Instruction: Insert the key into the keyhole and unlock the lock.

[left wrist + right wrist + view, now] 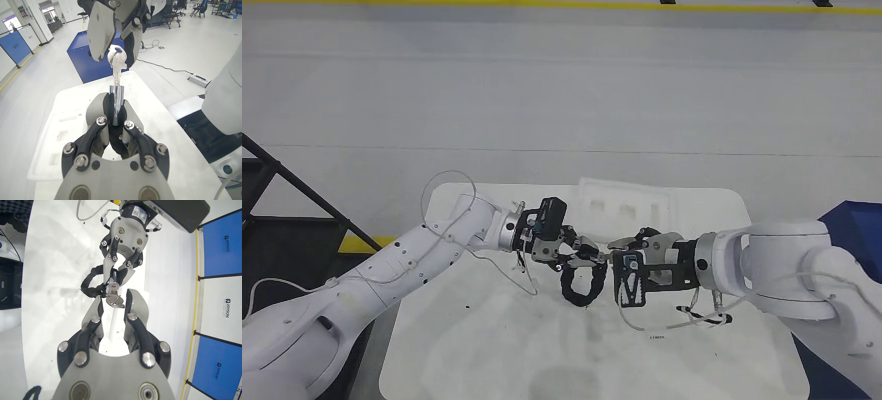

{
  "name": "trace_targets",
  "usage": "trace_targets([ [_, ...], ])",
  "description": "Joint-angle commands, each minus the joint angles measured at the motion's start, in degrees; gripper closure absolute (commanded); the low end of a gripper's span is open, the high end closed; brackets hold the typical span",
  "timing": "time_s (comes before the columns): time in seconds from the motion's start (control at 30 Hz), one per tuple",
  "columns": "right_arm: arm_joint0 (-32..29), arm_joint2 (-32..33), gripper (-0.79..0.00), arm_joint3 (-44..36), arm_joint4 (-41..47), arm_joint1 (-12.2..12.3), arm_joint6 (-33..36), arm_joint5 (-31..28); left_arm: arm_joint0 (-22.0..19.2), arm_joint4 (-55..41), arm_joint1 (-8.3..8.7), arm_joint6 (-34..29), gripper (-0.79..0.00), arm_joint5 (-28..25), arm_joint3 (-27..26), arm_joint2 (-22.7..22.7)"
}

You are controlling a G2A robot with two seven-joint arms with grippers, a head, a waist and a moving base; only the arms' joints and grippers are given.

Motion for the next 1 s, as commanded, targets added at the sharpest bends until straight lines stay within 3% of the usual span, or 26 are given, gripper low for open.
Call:
trace_targets([
  [0.0,-0.14,0.05,-0.191,-0.09,-0.21,0.04,-0.18,0.04,-0.28,-0.08,-0.05,0.12,0.000,0.00,-0.07,0.51],
  [0.07,-0.26,0.11,-0.139,-0.16,-0.41,0.08,-0.34,0.15,-0.59,-0.15,-0.11,0.25,0.000,0.00,-0.04,0.96],
  [0.13,-0.40,0.13,-0.037,-0.12,-0.28,0.11,-0.50,0.20,-0.89,-0.18,-0.16,0.44,0.000,0.00,0.06,1.35],
  [0.2,-0.60,0.16,0.000,0.06,0.07,0.15,-0.53,0.65,-1.15,-0.22,-0.20,0.63,0.000,0.00,0.21,1.67],
  [0.97,-0.54,0.07,0.000,5.33,16.34,-0.03,2.42,11.36,-2.09,0.62,-0.45,1.69,0.000,0.00,1.25,2.55],
])
